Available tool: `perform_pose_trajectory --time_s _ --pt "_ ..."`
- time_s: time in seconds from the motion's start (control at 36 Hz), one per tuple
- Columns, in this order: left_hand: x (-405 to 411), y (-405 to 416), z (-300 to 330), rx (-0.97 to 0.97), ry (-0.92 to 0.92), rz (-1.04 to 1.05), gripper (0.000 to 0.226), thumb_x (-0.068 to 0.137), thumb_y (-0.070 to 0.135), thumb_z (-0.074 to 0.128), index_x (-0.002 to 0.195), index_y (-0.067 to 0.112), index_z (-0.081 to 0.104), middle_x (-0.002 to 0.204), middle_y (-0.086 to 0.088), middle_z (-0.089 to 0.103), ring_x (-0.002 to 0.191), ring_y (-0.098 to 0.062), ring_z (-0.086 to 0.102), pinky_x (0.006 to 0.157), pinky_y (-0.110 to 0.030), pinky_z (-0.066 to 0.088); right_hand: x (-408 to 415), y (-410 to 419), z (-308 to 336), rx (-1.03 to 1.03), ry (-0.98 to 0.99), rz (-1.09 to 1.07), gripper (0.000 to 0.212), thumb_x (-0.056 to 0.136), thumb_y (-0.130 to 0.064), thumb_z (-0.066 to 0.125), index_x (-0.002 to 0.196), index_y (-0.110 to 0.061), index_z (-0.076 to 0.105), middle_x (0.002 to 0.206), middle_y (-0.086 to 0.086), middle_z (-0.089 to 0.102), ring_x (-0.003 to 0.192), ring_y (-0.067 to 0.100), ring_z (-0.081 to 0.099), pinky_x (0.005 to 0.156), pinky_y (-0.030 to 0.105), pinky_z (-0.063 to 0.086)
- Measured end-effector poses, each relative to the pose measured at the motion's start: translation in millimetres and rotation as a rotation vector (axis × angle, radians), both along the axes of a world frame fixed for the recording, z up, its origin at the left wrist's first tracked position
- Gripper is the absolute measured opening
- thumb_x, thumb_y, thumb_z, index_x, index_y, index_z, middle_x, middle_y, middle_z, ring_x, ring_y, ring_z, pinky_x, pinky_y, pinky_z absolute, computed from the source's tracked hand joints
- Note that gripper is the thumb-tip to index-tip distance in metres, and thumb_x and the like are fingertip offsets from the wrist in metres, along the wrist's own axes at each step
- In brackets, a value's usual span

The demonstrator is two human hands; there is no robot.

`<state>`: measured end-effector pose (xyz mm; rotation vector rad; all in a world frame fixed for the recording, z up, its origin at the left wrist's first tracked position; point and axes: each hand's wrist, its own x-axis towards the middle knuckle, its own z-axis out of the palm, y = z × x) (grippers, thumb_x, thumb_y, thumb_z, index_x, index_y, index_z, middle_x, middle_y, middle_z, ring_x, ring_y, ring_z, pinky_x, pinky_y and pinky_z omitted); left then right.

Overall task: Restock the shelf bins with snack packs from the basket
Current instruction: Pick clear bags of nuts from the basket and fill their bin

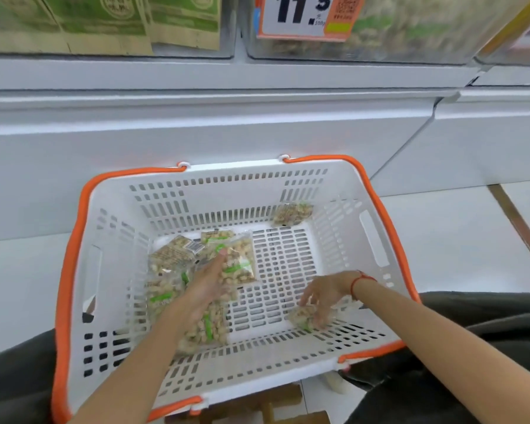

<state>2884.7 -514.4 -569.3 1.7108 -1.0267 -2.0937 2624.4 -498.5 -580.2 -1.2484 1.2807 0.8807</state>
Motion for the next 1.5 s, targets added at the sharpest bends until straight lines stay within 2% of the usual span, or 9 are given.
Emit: perform_pose_trajectory --time_s 0.22,0.31,0.58,0.72,0.83,0.97,1.17,1.33,1.5 --pt "2.2 -2.5 17.5 -0.044 0.074 0.069 0.047 0.100 0.041 0.036 0.141 0.018 0.035 0.157 -0.013 0.012 0.138 -0.034 0.031 0.110 -0.047 0.030 1.8 -28.7 37.4 -0.186 -0.152 -0.446 0.020 0.096 -0.009 0.046 0.115 -0.008 0.053 0.089 0.004 0.051 0.067 0.013 0.053 0.075 0.028 0.054" --pt "-1.3 -6.4 28.8 -0.045 0.083 0.136 0.018 0.101 0.023 0.038 0.113 0.012 0.047 0.150 -0.026 0.022 0.113 -0.029 0.050 0.101 -0.046 0.036 -1.2 -51.2 74.9 -0.135 -0.291 -0.600 0.027 0.099 -0.008 0.040 0.124 0.000 0.049 0.101 0.011 0.049 0.072 0.015 0.058 0.074 0.026 0.056" --pt "-28.6 -35.9 96.1 -0.291 0.031 -0.201 0.065 0.095 0.048 0.044 0.150 0.022 0.020 0.155 -0.001 0.024 0.130 -0.021 0.040 0.111 -0.040 0.031 -15.7 -87.5 218.0 -0.127 -0.449 -0.529 0.008 0.098 -0.010 0.045 0.096 -0.015 0.052 0.081 -0.005 0.064 0.063 0.008 0.062 0.067 0.025 0.046" --pt "-44.6 -46.9 135.7 -0.332 0.214 -0.257 0.052 0.091 0.062 0.033 0.134 0.035 0.044 0.133 0.010 0.054 0.115 -0.012 0.056 0.100 -0.033 0.040 -15.4 -88.4 248.1 -0.356 -0.472 -0.435 0.011 0.100 -0.019 0.048 0.099 -0.018 0.059 0.085 -0.016 0.059 0.076 0.015 0.049 0.064 0.022 0.051" --pt "-55.4 -47.1 160.6 -0.373 0.250 -0.364 0.090 0.060 0.086 0.055 0.136 0.042 0.037 0.141 0.009 0.049 0.122 -0.012 0.053 0.112 -0.042 0.032 -12.4 -83.4 252.6 -0.652 -0.520 -0.447 0.017 0.100 -0.019 0.049 0.095 -0.018 0.065 0.071 -0.014 0.055 0.062 0.009 0.052 0.062 0.023 0.052" --pt "-71.5 -56.0 187.8 -0.532 0.190 -0.339 0.084 0.063 0.068 0.072 0.133 0.033 0.042 0.122 0.020 0.060 0.110 0.003 0.058 0.102 -0.028 0.042 -14.2 -85.1 272.8 -1.037 -0.513 -0.387 0.017 0.097 -0.024 0.052 0.101 -0.016 0.067 0.092 0.007 0.061 0.070 0.009 0.056 0.063 0.020 0.051" --pt "-98.8 -75.3 235.7 -0.734 0.341 -0.308 0.058 0.078 0.003 0.073 0.119 0.029 0.042 0.095 0.026 0.067 0.091 0.011 0.064 0.073 -0.007 0.046 -41.7 -69.5 354.4 -1.097 -0.304 -0.077 0.068 0.080 -0.049 0.069 0.139 -0.041 0.037 0.133 -0.032 0.038 0.121 -0.012 0.037 0.092 0.001 0.030" --pt "-127.6 -87.0 274.5 -0.877 0.378 -0.399 0.069 0.078 0.005 0.073 0.125 0.027 0.027 0.128 0.016 0.048 0.101 0.014 0.058 0.078 -0.008 0.045 -63.8 -65.0 387.8 -1.161 -0.109 0.009 0.090 0.074 -0.050 0.075 0.147 -0.033 0.026 0.139 -0.029 0.031 0.123 -0.008 0.033 0.102 0.008 0.029" --pt "-137.3 -108.4 315.0 -1.067 0.290 -0.426 0.073 0.066 0.022 0.084 0.125 0.033 0.042 0.121 0.019 0.055 0.103 0.015 0.055 0.081 -0.005 0.044 -77.5 -50.7 397.9 -1.368 -0.299 -0.215 0.052 0.073 -0.045 0.073 0.106 -0.056 0.035 0.109 -0.049 0.034 0.099 -0.038 0.033 0.080 -0.008 0.029"
